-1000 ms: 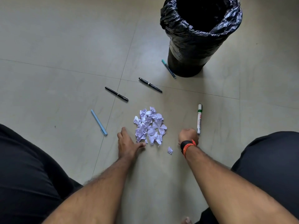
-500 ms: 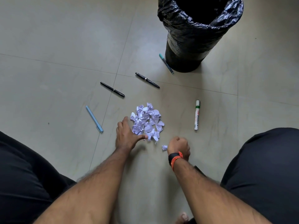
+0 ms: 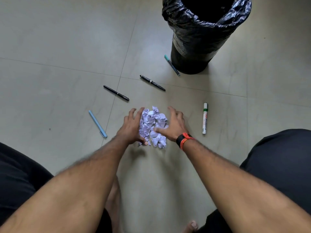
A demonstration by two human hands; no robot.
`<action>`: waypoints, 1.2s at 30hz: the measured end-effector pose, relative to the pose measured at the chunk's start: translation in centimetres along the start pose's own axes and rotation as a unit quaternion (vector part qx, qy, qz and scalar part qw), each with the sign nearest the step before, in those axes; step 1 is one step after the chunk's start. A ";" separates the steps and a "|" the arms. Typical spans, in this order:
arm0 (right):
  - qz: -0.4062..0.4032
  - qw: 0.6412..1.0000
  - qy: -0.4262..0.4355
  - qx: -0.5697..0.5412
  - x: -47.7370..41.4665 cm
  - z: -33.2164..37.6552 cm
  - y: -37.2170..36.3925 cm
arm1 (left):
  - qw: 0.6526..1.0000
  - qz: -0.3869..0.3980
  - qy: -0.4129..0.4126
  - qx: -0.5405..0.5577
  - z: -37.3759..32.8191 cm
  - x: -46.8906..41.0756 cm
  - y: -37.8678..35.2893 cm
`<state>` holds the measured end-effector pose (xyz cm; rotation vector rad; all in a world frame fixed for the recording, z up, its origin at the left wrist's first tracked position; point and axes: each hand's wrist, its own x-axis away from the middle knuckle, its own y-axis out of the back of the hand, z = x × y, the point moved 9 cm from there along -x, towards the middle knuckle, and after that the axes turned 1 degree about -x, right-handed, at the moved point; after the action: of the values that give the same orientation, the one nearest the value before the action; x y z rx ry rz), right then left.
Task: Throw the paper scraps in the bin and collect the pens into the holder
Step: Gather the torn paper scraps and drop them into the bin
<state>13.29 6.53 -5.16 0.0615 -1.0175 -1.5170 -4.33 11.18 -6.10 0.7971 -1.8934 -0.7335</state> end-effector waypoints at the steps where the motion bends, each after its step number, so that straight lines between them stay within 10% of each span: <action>1: 0.056 0.996 0.040 0.064 -0.2 1.0 -0.9 | 0.999 0.022 -0.011 -0.035 -0.3 -0.2 -0.2; 7: 0.121 0.962 0.093 0.227 -1.8 2.1 -4.1 | 0.996 0.014 -0.025 -0.080 -1.6 -1.0 -1.4; 23: 0.057 0.988 0.078 0.119 -3.4 2.9 0.0 | 0.997 -0.059 0.040 -0.031 -0.6 -1.5 3.6; 36: 0.015 0.991 0.119 -0.051 -5.6 9.0 12.8 | 0.980 -0.079 -0.130 -0.127 -11.3 -2.8 16.2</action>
<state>19.51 17.77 5.34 0.1518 -0.7470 -1.4922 3.25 21.47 9.26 0.7214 -1.9258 -1.2028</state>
